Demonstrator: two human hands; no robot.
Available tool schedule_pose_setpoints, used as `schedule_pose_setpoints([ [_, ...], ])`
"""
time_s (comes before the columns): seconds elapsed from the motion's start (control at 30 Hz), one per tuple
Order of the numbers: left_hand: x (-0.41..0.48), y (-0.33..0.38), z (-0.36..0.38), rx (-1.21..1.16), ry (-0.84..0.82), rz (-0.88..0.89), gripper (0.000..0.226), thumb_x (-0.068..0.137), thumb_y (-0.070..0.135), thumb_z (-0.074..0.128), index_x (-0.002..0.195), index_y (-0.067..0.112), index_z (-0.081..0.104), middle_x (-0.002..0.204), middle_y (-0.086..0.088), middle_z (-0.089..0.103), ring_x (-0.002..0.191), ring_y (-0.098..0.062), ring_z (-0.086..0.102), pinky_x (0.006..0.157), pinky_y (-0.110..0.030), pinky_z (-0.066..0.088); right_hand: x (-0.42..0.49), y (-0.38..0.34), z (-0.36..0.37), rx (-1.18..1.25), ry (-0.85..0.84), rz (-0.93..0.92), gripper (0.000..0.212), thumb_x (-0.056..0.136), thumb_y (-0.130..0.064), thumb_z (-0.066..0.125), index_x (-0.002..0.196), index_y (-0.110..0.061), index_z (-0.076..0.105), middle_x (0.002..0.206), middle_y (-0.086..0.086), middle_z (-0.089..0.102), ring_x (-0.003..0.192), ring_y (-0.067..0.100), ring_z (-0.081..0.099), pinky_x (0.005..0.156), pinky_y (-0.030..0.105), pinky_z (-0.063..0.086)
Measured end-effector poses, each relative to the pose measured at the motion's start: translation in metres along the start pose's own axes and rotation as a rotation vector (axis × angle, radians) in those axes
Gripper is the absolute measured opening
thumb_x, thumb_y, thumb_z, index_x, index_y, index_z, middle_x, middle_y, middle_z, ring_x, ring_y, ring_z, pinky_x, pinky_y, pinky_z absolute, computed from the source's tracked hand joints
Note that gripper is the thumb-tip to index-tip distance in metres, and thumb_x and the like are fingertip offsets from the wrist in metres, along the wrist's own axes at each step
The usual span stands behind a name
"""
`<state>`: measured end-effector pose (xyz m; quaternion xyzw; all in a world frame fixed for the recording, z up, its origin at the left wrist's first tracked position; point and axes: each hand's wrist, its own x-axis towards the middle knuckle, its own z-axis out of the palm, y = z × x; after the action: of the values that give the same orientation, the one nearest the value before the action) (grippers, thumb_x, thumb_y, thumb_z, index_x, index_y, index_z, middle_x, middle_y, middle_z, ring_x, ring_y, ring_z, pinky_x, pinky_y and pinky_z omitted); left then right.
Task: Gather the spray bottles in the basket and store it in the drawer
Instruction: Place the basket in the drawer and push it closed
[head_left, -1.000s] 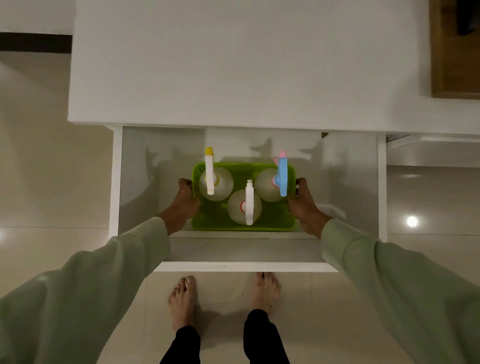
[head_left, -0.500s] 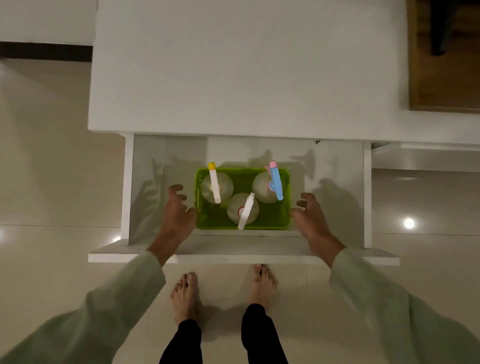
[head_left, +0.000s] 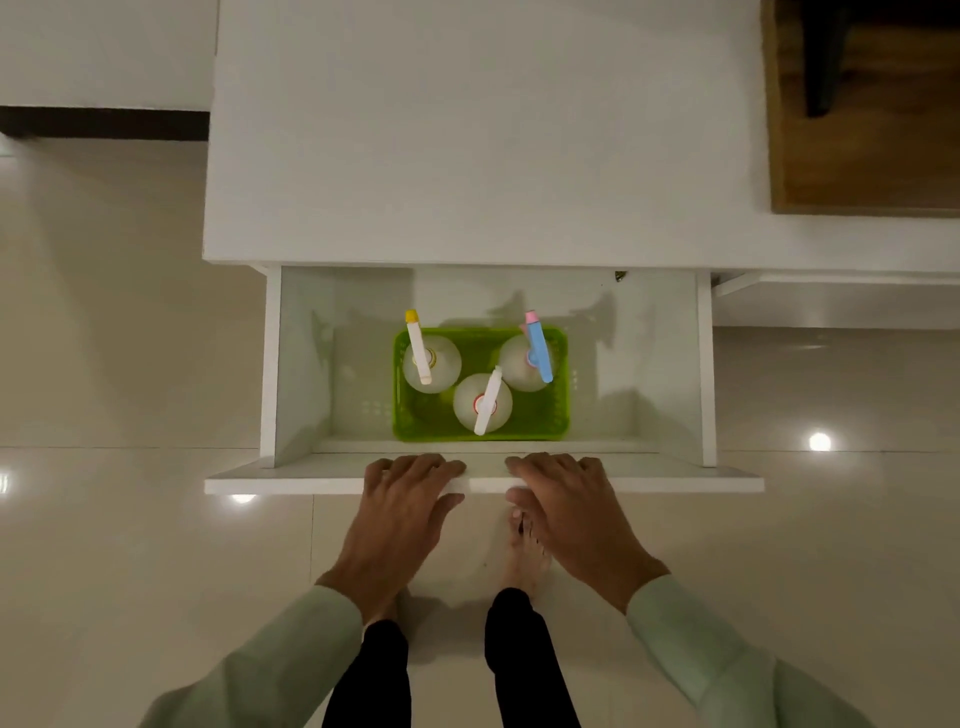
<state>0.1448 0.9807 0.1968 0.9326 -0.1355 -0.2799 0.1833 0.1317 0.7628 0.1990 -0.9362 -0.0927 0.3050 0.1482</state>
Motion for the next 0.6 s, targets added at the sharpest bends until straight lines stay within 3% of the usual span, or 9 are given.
schedule_pose_setpoints([
  [0.17, 0.007, -0.003, 0.004, 0.105, 0.002, 0.071, 0.035, 0.098, 0.03, 0.052, 0.133, 0.026, 0.055, 0.132, 0.002, 0.061, 0.124, -0.023, 0.056, 0.108, -0.045, 0.033, 0.002, 0.002, 0.009, -0.173, 0.059, -0.049, 0.044, 0.104, -0.04, 0.021, 0.125, -0.024, 0.056, 0.116, -0.004, 0.065, 0.103, 0.024, 0.061, 0.087, 0.041, 0.044],
  [0.37, 0.025, -0.005, -0.005, 0.14, 0.03, 0.08, 0.034, 0.097, 0.028, 0.055, 0.131, 0.025, 0.057, 0.128, 0.001, 0.063, 0.12, -0.025, 0.058, 0.106, -0.044, 0.035, 0.016, 0.009, 0.007, -0.239, 0.254, -0.078, 0.029, 0.102, -0.037, 0.047, 0.115, -0.019, 0.065, 0.1, -0.003, 0.07, 0.088, 0.024, 0.065, 0.076, 0.04, 0.049],
  [0.47, 0.039, -0.006, -0.015, 0.11, 0.171, 0.083, 0.039, 0.09, 0.028, 0.065, 0.128, 0.022, 0.06, 0.131, -0.004, 0.062, 0.126, -0.03, 0.055, 0.108, -0.049, 0.039, 0.028, 0.015, -0.005, -0.186, 0.385, -0.09, 0.03, 0.096, -0.038, 0.06, 0.111, -0.014, 0.07, 0.109, 0.005, 0.072, 0.099, 0.029, 0.068, 0.08, 0.042, 0.054],
  [0.6, 0.064, -0.001, -0.034, 0.161, 0.366, 0.084, 0.087, 0.075, 0.03, 0.079, 0.149, 0.02, 0.035, 0.159, -0.012, 0.027, 0.15, -0.031, 0.018, 0.119, -0.055, 0.022, 0.05, 0.018, -0.029, -0.192, 0.532, -0.092, 0.057, 0.083, -0.036, 0.077, 0.131, -0.01, 0.063, 0.141, 0.021, 0.058, 0.129, 0.039, 0.057, 0.1, 0.054, 0.05],
])
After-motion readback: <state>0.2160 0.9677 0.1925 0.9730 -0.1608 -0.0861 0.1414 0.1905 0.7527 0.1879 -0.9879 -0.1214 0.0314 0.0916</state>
